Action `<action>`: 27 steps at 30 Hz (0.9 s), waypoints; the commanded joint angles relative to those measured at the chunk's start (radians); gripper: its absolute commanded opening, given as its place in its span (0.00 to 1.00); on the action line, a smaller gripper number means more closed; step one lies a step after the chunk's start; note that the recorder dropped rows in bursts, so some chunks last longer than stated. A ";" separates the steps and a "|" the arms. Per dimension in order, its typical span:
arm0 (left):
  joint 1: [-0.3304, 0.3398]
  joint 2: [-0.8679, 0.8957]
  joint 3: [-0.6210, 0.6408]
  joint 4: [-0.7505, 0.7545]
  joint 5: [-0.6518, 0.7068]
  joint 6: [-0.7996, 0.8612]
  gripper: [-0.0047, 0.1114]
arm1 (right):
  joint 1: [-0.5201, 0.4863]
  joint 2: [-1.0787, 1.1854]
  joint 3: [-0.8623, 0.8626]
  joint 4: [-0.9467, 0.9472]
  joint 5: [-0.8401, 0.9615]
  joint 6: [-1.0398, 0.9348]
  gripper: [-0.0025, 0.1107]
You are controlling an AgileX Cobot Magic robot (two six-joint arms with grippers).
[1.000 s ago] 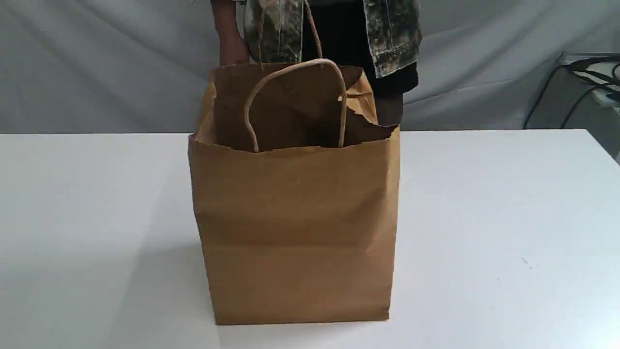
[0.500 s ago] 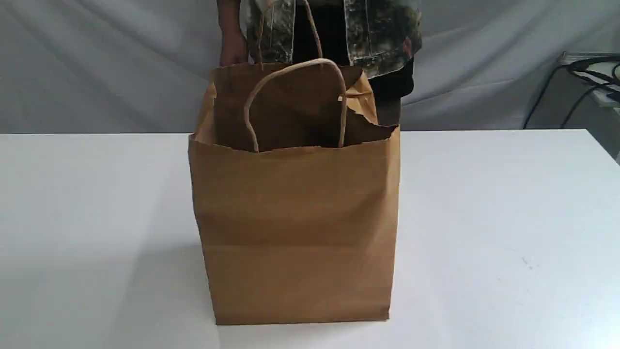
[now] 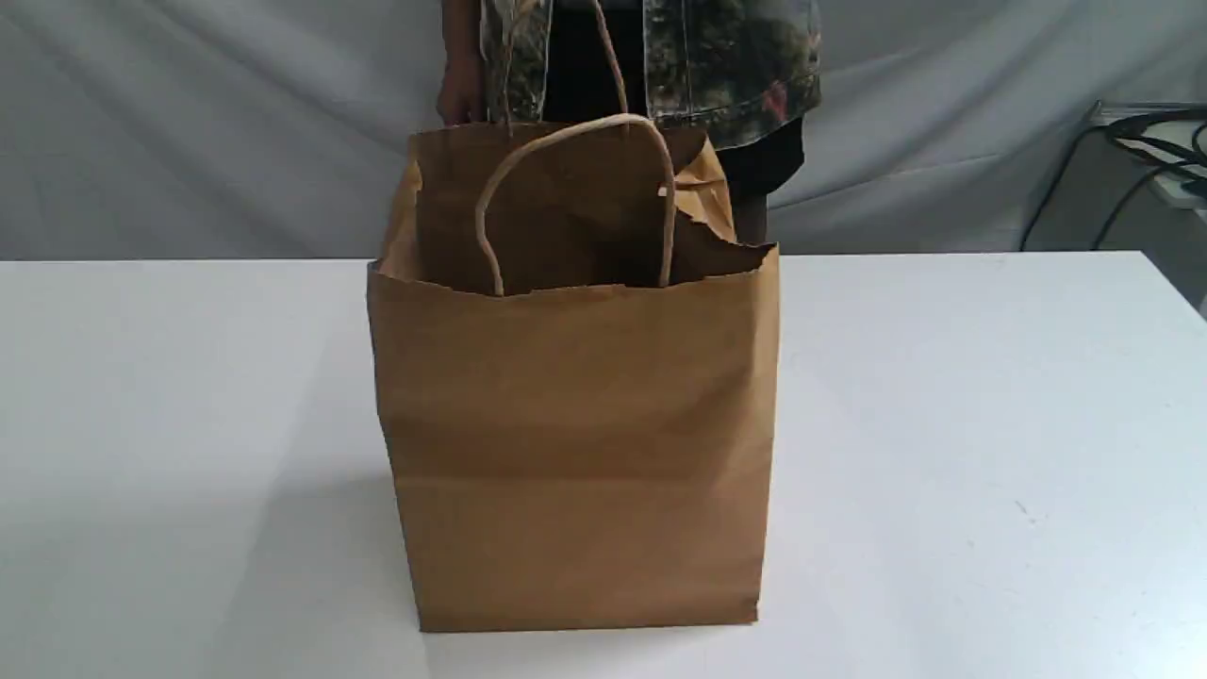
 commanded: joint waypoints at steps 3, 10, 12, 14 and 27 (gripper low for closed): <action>0.001 -0.003 0.005 0.001 -0.003 -0.005 0.04 | 0.001 -0.004 0.003 -0.034 0.137 -0.017 0.02; 0.001 -0.003 0.005 0.001 -0.003 -0.005 0.04 | 0.001 -0.004 0.003 -0.024 0.259 -0.010 0.02; 0.001 -0.003 0.005 0.001 -0.003 -0.005 0.04 | 0.001 -0.004 0.003 -0.024 0.259 -0.010 0.02; 0.001 -0.003 0.005 0.001 -0.003 -0.005 0.04 | 0.001 -0.004 0.003 -0.024 0.259 -0.010 0.02; 0.232 -0.003 0.005 0.072 -0.027 0.023 0.04 | 0.001 -0.004 0.003 -0.024 0.259 -0.010 0.02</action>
